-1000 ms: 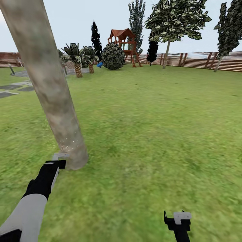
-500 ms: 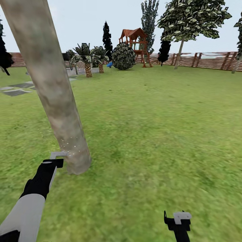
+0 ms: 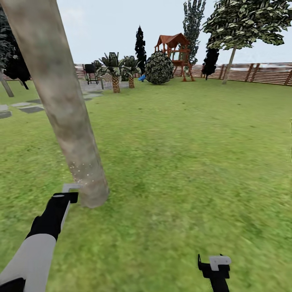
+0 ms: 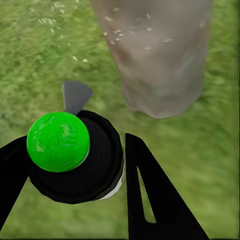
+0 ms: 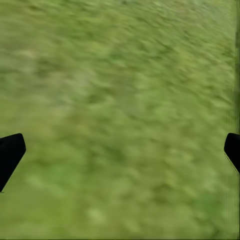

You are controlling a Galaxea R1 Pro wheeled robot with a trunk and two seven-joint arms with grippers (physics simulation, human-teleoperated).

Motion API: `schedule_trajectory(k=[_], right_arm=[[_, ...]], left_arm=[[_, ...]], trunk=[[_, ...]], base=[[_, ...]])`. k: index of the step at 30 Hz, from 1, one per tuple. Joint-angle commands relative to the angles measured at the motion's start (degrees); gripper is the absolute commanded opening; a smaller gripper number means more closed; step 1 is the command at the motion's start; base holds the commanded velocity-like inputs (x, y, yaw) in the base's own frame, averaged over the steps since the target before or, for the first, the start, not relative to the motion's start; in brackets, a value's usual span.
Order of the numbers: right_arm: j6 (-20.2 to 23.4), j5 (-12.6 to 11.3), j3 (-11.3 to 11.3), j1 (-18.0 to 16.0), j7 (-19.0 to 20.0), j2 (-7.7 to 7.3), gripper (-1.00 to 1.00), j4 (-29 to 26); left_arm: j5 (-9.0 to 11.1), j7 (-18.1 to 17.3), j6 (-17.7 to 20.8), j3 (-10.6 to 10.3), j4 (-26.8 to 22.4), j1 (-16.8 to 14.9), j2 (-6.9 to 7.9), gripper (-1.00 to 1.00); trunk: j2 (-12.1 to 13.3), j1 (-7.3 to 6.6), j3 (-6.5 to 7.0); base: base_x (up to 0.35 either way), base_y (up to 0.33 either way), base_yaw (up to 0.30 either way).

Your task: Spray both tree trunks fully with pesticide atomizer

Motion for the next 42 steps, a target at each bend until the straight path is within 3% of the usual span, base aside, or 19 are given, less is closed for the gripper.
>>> schedule_trajectory(k=[1,24,42], right_arm=[[-0.11,0.61,-0.28,-0.04,-0.32,0.01,1.0,0.08],[-0.11,0.7,-0.28,-0.04,-0.25,0.01,1.0,0.08],[-0.11,0.7,-0.28,-0.04,-0.25,0.02,1.0,0.08]], left_arm=[[-0.08,0.13,0.29,0.0,-0.06,0.0,0.03,-1.0],[-0.08,0.24,0.29,0.34,0.1,0.11,0.25,-1.0],[0.22,0.47,0.13,0.72,2.82,0.89,0.53,-1.0]], trunk=[[-0.02,-0.01,-0.05],[-0.02,-0.01,-0.05],[-0.02,-0.01,-0.05]], base=[[0.0,-0.274,0.001],[0.105,-0.265,0.01],[0.164,-0.252,0.265]])
